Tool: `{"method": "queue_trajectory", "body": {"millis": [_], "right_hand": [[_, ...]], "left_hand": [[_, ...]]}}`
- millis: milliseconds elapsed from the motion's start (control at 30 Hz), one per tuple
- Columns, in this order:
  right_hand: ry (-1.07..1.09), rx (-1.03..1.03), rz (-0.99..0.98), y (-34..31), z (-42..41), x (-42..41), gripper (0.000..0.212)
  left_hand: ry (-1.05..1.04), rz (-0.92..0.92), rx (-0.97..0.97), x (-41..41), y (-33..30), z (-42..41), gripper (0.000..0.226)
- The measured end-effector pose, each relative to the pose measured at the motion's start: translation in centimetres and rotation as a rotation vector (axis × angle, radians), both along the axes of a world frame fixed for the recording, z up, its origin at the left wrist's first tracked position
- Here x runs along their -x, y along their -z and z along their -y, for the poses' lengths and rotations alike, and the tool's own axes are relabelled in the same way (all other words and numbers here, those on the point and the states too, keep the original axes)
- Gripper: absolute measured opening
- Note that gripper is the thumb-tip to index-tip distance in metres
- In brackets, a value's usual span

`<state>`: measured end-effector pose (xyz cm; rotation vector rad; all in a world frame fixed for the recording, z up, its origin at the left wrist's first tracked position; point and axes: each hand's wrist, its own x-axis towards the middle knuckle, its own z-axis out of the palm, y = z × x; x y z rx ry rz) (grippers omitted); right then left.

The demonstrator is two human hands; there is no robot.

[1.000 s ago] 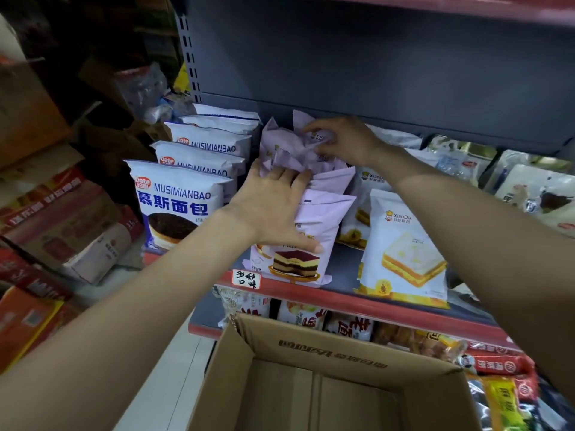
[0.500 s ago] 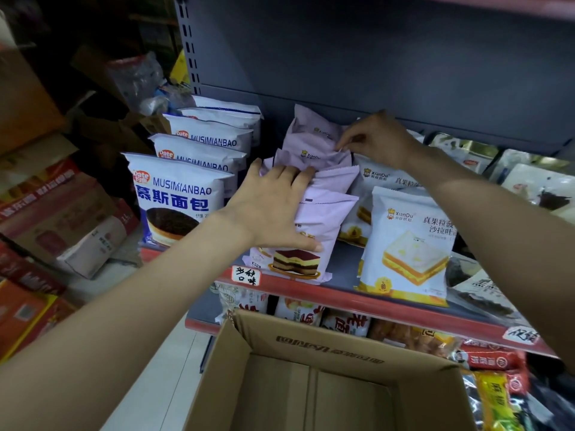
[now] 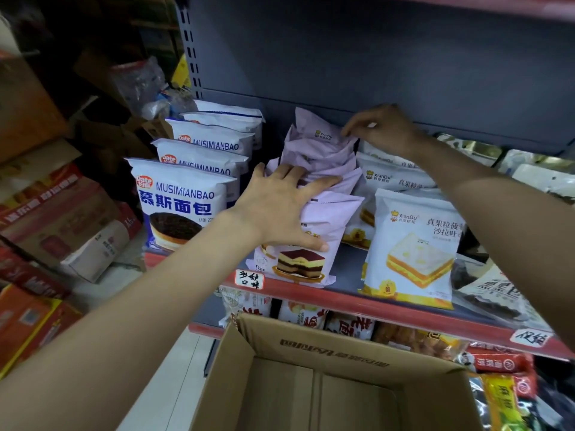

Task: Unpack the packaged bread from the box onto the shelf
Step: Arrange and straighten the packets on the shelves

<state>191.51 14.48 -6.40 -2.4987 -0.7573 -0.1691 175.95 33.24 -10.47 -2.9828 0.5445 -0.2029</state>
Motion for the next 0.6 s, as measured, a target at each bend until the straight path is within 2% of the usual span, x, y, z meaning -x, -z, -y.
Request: {"method": "queue_trajectory", "body": {"millis": [133, 300, 400, 467, 600], "right_hand": [[0.084, 0.019, 0.056, 0.3, -1.5, -1.6, 0.021], [0.095, 0.304, -0.049, 0.0, -4.8, -3.5, 0.046], [0.142, 0.41, 0.001, 0.6, -5.4, -4.1, 0.048], [0.148, 0.353, 0.022, 1.2, -5.1, -4.5, 0.038], [0.07, 0.101, 0.02, 1.6, -5.2, -4.0, 0.027]], "left_hand": [[-0.002, 0.013, 0.001, 0.0, 0.1, -0.1, 0.104], [-0.01, 0.009, -0.004, -0.2, 0.3, -0.2, 0.104], [-0.017, -0.003, 0.003, -0.3, 0.4, -0.2, 0.106], [-0.02, 0.0, -0.006, -0.3, 0.4, -0.2, 0.107], [-0.018, 0.02, -0.013, -0.1, 0.3, -0.1, 0.106]]}}
